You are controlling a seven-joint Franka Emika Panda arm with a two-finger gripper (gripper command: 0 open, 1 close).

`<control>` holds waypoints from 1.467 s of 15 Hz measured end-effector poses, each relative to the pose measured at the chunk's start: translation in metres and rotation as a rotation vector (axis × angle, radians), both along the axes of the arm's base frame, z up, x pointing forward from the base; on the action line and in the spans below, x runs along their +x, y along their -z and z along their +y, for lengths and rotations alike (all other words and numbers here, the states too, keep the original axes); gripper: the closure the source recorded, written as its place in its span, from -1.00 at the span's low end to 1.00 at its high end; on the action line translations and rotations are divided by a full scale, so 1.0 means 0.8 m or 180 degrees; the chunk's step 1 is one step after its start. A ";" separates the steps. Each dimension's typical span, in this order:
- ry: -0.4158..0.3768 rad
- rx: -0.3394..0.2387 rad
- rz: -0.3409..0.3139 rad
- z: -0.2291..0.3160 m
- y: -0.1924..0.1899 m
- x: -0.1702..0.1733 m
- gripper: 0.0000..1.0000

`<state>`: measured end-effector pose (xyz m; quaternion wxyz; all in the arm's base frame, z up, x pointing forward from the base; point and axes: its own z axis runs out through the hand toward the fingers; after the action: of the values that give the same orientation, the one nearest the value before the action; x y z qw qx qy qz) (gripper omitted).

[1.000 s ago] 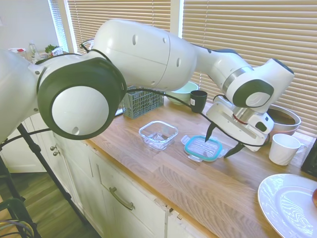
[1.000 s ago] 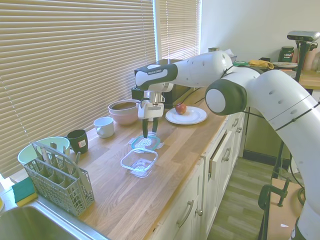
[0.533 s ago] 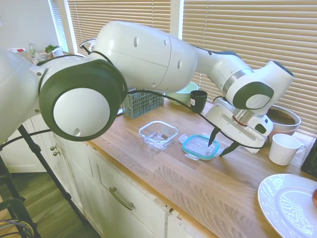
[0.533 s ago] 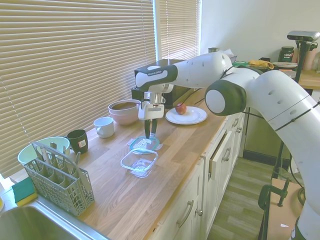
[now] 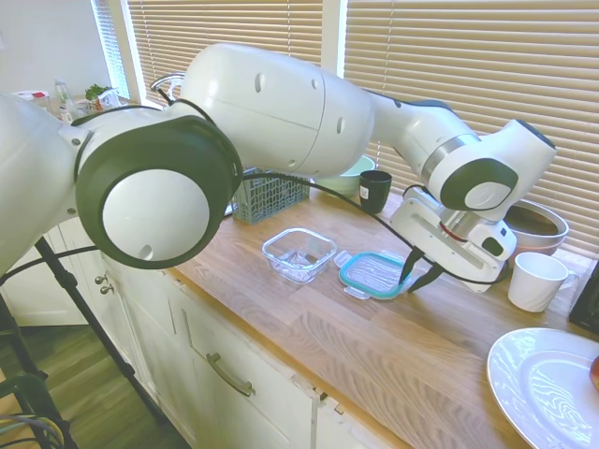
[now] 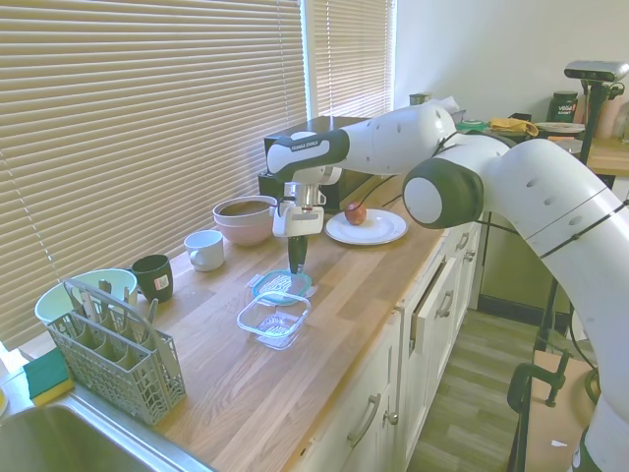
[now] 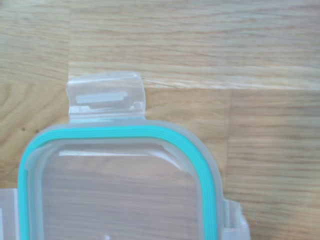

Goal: Cover the lid of the food container

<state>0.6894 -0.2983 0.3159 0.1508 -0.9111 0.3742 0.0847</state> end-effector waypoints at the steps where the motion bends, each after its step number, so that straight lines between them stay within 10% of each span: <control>1: 0.0001 0.0001 -0.0001 0.000 0.000 0.000 1.00; 9: 0.0025 -0.0064 -0.0026 -0.004 -0.010 0.000 1.00; 22: 0.0040 -0.0412 -0.0223 0.041 -0.168 -0.080 1.00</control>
<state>0.6250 -0.2655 0.4499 0.1051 -0.9190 0.3791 0.0275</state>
